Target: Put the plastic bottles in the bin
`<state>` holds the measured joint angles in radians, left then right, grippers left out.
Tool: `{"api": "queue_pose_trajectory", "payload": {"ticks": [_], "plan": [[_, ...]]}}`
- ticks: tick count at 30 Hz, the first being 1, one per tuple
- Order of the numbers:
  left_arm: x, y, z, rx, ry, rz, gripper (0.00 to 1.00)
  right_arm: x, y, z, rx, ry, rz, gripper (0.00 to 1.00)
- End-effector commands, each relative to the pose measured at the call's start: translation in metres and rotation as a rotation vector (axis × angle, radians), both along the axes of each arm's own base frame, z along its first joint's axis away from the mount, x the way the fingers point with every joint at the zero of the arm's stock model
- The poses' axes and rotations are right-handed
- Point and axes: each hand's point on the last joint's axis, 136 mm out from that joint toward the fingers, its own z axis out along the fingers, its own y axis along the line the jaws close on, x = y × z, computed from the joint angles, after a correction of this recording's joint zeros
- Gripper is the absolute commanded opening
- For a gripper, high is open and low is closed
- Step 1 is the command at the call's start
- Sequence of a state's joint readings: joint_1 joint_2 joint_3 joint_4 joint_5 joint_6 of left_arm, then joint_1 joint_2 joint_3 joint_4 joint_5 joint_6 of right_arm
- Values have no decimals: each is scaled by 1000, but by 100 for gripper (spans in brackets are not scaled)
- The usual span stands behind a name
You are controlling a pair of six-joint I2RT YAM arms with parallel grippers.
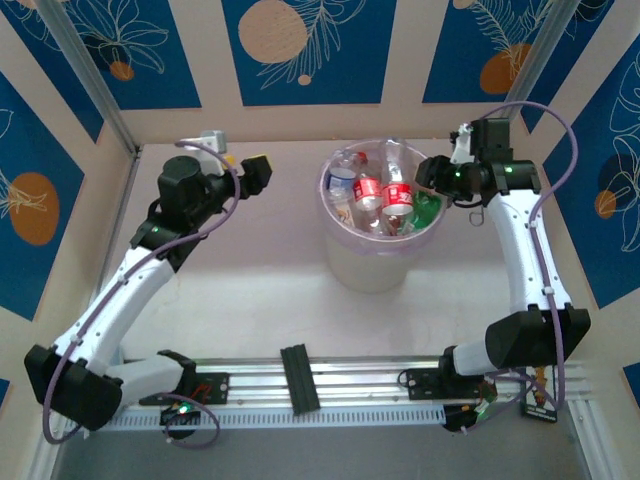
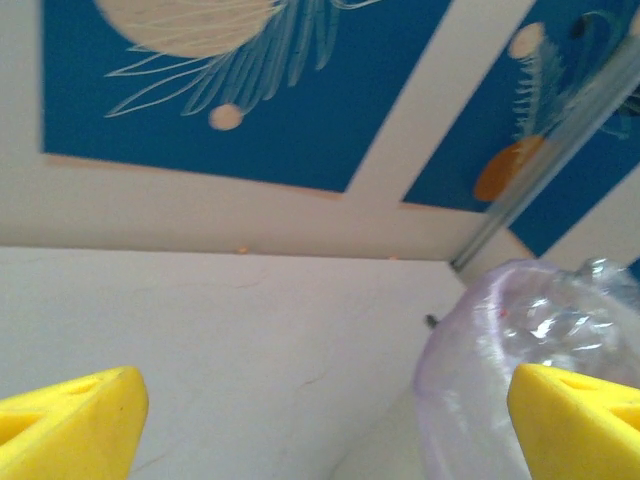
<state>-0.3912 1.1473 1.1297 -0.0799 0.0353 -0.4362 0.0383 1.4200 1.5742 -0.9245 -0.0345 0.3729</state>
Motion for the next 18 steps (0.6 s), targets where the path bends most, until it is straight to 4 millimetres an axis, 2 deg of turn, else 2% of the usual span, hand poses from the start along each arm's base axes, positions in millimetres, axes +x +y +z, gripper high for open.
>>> {"api": "queue_pose_trajectory", "payload": {"ticks": [1,6,13,16,18], "plan": [[-10,30,-30,98,73,82,93,7,40,-7,91,22,73,52],[-26,54,-51,129,120,145,93,22,76,-10,122,12,120,52],[-43,83,-95,187,205,250,94,46,126,-7,150,-26,194,52],[-46,93,-105,212,228,281,94,53,138,1,151,-43,220,52],[-46,100,-112,239,245,304,94,57,136,8,137,-63,223,55]]}}
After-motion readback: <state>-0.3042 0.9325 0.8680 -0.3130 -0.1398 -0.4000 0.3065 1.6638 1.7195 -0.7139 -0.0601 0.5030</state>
